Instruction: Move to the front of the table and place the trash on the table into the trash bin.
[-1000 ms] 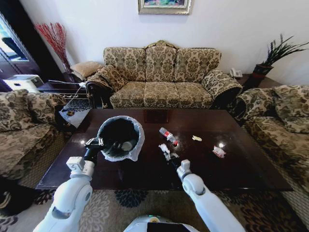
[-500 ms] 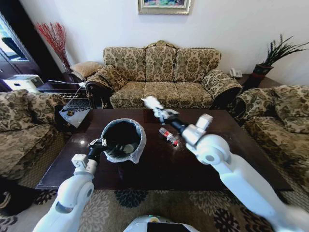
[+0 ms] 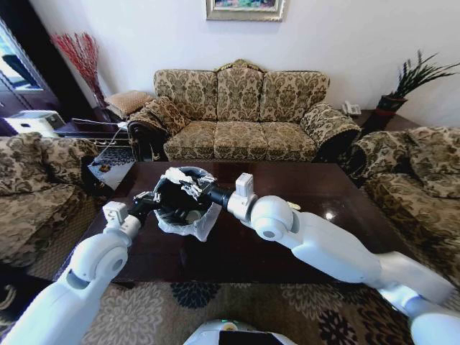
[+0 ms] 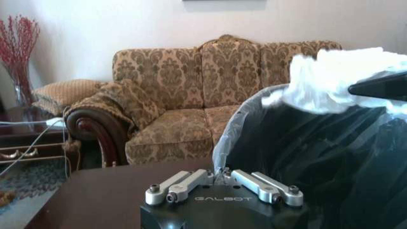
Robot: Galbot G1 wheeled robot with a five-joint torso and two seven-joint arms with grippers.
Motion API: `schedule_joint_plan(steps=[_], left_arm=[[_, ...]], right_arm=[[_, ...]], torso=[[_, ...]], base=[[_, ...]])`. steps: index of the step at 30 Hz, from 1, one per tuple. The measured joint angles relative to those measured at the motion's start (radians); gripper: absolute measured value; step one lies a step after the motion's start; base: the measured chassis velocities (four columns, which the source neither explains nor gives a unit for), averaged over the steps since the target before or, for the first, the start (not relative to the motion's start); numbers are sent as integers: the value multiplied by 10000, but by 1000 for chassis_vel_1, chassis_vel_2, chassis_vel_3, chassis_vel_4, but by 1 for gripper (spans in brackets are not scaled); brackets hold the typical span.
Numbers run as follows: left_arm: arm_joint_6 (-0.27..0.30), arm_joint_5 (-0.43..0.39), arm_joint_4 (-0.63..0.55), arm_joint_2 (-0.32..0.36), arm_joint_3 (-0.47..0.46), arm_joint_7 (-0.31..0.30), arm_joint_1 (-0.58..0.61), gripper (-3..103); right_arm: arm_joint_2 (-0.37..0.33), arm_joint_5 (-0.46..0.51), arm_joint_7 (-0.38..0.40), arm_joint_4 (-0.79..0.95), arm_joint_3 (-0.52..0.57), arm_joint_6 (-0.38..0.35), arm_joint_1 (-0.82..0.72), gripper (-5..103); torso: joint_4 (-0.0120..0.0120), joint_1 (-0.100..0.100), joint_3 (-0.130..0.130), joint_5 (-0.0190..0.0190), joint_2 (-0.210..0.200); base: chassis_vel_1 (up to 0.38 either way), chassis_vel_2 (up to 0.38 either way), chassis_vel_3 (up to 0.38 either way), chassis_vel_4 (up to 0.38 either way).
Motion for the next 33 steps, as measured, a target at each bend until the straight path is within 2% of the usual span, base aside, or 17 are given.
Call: schedule_joint_plan(steps=[3,5,7,11,14,16,17,19,21,24,25,27,28,29,31,32,33], left_arm=[[-8,-11,73,-49,25,23,-57,2],[-19,-12,120,-65,47,41,-103,2],[-23,-12,134,-69,53,50,-118,2],[-47,-7,179,-78,62,116,-176,2],[-56,11,185,-105,62,151,-174,2],[-79,39,204,-163,62,169,-136,2],[-79,39,204,-163,62,169,-136,2],[-157,163,343,-259,61,205,-106,2],[-210,259,417,-299,54,236,-105,2],[-290,526,631,-493,-48,254,-134,2],[-290,526,631,-493,-48,254,-134,2],[-369,566,751,-633,-153,43,-175,2],[-369,566,751,-633,-153,43,-175,2],[-418,573,806,-671,-194,-21,-193,2],[-502,571,986,-730,-332,-215,-325,2],[-507,542,1021,-693,-357,-271,-376,2],[-507,542,1021,-693,-357,-271,-376,2]], right_arm=[[-6,-58,-25,-138,-89,63,46,39],[31,-93,-43,-253,-159,118,78,50],[56,-104,-53,-292,-180,144,87,50],[265,-194,-97,-545,-346,312,199,73],[415,-268,-108,-680,-374,474,264,78],[572,-291,-37,-744,-134,743,333,89],[572,-291,-37,-744,-134,743,333,89],[511,-201,308,-681,568,1007,413,97],[412,-122,348,-663,873,1018,405,99],[-175,20,223,-1246,2346,918,-303,100],[-175,20,223,-1246,2346,918,-303,100],[-415,-476,-55,-2485,3023,1061,-1065,100],[-415,-476,-55,-2485,3023,1061,-1065,100],[-462,-736,-244,-2929,3176,1104,-1307,100],[-433,-2155,-1412,-4691,3633,1394,-2219,100],[-348,-2594,-1744,-5313,3684,1552,-2451,100],[-348,-2594,-1744,-5313,3684,1552,-2451,100]], torso=[[0,0,0,0,0],[0,0,0,1,0],[0,0,0,0,0],[1,0,0,1,0],[2,0,0,0,0],[3,0,0,1,0],[3,0,0,1,0],[5,0,-1,0,0],[4,0,-1,0,0],[-1,-1,-3,1,0],[-1,-1,-3,1,0],[-3,-2,-3,6,1],[-3,-2,-3,6,1],[-3,-2,-2,5,0],[-1,1,-1,2,0],[-2,1,0,-2,0],[-2,1,0,-2,0]], base=[[0,0,0,0],[0,0,0,0],[0,0,0,0],[0,0,0,0],[0,0,0,0],[0,0,0,0],[0,0,0,0],[0,0,0,0],[0,0,0,0],[0,0,0,0],[0,0,0,0],[0,0,0,0],[0,0,0,0],[0,0,0,0],[0,0,0,0],[0,0,0,0],[0,0,0,0]])
